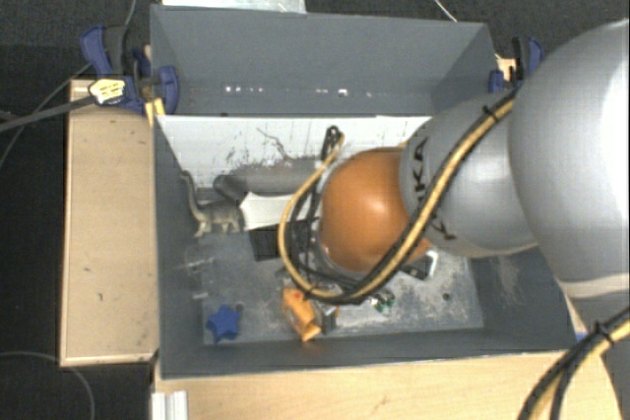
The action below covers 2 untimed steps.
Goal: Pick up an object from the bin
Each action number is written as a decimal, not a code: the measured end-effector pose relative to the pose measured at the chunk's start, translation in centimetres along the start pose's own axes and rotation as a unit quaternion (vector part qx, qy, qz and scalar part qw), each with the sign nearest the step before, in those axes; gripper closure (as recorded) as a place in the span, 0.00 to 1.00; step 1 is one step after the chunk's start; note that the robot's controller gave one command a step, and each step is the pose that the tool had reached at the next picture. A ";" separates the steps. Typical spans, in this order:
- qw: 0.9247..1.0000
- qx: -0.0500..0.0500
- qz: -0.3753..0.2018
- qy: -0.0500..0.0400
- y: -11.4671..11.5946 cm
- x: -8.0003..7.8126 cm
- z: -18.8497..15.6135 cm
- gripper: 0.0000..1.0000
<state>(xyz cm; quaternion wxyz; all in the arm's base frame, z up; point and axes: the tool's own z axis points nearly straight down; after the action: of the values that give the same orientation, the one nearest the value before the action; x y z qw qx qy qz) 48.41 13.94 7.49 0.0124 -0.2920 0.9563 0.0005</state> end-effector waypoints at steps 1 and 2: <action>1.000 0.000 0.001 0.000 0.0 0.0 0.0 1.00; 1.000 0.000 0.001 0.000 0.0 0.0 0.0 1.00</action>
Offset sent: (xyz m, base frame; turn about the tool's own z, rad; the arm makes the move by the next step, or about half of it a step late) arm 0.0000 0.0000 0.0000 0.0000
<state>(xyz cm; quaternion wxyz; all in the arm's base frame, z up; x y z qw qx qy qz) 48.40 13.94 7.49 0.0124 -0.2911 0.9566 0.0005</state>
